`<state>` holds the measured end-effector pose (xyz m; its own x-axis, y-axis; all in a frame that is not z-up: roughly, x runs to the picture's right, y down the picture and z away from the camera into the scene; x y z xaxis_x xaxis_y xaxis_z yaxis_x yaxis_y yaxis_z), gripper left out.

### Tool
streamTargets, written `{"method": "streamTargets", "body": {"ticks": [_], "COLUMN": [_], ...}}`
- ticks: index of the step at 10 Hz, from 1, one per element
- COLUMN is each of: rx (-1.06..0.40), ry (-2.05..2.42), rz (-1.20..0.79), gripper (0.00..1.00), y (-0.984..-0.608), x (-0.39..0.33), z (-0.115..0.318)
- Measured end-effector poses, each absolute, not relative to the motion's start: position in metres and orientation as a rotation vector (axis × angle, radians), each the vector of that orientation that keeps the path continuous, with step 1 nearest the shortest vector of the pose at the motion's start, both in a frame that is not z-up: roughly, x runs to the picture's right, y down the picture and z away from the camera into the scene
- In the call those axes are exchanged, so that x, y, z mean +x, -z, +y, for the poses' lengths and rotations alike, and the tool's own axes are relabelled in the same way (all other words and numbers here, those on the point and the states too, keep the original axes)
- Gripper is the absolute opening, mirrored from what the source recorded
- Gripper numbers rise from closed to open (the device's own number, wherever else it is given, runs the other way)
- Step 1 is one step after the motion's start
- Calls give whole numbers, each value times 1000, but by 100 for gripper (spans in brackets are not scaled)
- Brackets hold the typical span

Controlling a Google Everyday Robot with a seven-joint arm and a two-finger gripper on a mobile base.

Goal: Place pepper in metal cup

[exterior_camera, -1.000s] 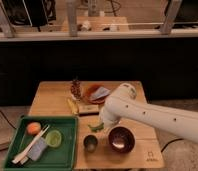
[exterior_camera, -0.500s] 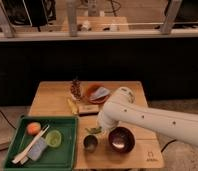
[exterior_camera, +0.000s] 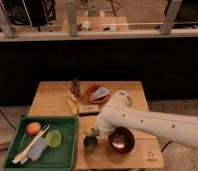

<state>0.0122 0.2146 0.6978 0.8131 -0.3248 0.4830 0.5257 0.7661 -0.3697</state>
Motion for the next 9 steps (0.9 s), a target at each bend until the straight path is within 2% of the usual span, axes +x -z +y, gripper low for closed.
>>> {"method": "streamTargets", "body": {"ticks": [9], "rx": [-522], "ry": [588], "rz": [-616], "gripper": [0], "y": [-663], "x": [-10], "z": [218]}}
